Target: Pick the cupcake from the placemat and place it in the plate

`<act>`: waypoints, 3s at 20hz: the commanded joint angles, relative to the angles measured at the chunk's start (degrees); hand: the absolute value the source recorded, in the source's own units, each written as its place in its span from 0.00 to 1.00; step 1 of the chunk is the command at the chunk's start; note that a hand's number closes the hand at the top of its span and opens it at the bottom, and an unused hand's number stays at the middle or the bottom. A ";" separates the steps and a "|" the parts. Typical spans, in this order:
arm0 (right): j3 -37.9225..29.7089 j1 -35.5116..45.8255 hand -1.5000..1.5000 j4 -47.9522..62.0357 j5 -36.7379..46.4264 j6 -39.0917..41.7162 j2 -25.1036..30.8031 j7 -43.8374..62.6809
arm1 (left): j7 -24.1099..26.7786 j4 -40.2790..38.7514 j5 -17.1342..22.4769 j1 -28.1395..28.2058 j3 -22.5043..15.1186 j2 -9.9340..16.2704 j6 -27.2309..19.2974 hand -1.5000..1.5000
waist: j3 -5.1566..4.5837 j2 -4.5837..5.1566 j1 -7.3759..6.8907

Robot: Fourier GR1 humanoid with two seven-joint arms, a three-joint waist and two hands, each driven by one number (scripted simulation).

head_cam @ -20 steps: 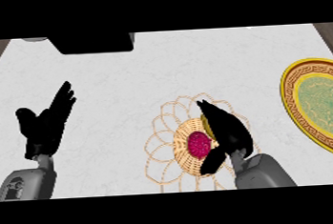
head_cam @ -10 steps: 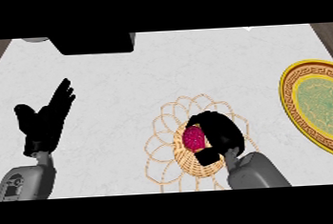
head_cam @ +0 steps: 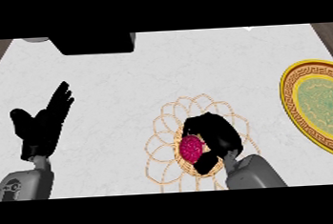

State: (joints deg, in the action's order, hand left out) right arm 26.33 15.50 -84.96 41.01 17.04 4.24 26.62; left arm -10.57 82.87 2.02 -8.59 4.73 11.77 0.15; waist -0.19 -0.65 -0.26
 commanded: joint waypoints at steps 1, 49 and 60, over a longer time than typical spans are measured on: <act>-0.53 -4.14 1.00 2.06 0.86 -2.20 4.23 -9.89 | 1.00 0.53 -2.60 1.90 -1.29 -1.56 -1.83 0.50 | 0.20 0.64 0.21; -49.02 3.79 0.00 30.90 -10.49 -11.93 30.84 -37.19 | 1.97 -1.86 -1.93 -0.31 0.80 -1.65 1.21 0.50 | 0.24 0.90 -0.53; -56.82 4.58 0.00 24.79 -26.32 -9.31 26.93 -57.43 | 0.65 -1.20 -1.57 0.28 2.23 -0.25 1.64 0.50 | 0.22 0.30 0.81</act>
State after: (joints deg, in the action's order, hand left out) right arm -27.55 20.14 -57.55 22.04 3.15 32.56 -25.13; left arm -10.35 81.20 0.01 -9.53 6.34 10.75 1.07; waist 0.04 -0.12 0.08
